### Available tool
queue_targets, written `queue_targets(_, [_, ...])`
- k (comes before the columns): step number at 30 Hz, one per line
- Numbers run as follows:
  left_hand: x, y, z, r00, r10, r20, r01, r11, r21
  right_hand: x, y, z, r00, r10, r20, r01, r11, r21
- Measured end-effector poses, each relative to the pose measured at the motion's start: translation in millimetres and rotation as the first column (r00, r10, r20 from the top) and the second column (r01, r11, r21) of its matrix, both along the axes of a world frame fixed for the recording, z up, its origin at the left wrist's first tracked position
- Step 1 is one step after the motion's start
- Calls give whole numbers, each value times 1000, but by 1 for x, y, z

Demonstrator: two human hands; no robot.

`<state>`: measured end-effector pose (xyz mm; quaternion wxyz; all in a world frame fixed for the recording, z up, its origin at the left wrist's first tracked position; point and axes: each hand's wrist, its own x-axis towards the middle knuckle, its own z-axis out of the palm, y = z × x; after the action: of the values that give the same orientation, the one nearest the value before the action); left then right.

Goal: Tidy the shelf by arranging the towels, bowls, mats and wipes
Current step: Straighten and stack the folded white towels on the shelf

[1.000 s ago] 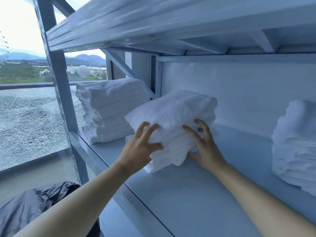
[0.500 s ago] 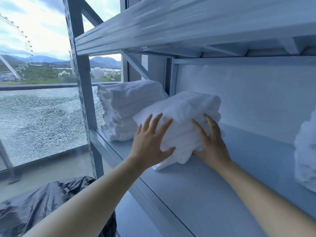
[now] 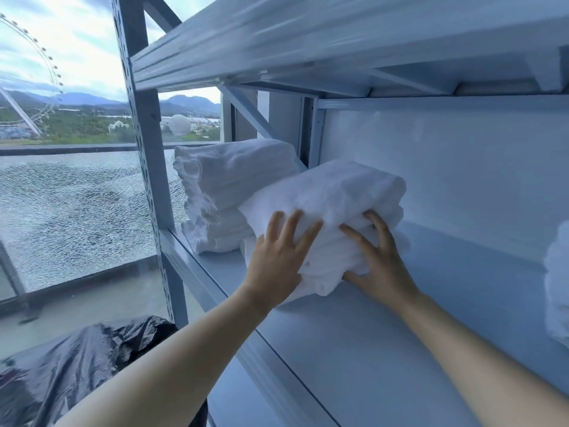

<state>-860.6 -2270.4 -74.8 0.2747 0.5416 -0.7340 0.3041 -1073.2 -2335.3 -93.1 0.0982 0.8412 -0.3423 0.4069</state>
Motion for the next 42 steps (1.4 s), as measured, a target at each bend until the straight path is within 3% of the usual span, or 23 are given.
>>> queue_targets(12, [6, 14, 0, 998, -3, 69, 7, 998, -69, 4, 4, -1, 998, 60, 16, -60, 998, -10])
queue_targets(21, [21, 16, 4, 996, -22, 81, 20, 999, 28, 4, 7, 5, 997, -12, -70, 10, 1000, -23])
queue_targets(25, [31, 22, -5, 998, -61, -25, 62, 996, 64, 5, 19, 8, 991, -63, -122, 49, 992, -116])
queue_targets(31, [27, 25, -9, 982, -45, -183, 65, 993, 103, 20, 32, 22, 956, -52, -290, -26, 966, -257])
queue_targets(37, [14, 30, -8, 941, 94, -324, -19, 974, 227, 30, 24, 19, 940, -44, -337, 13, 996, -93])
queue_targets(42, [12, 35, -9, 960, 34, -277, 25, 978, 207, 20, 21, 10, 951, 1, -309, -37, 993, -109])
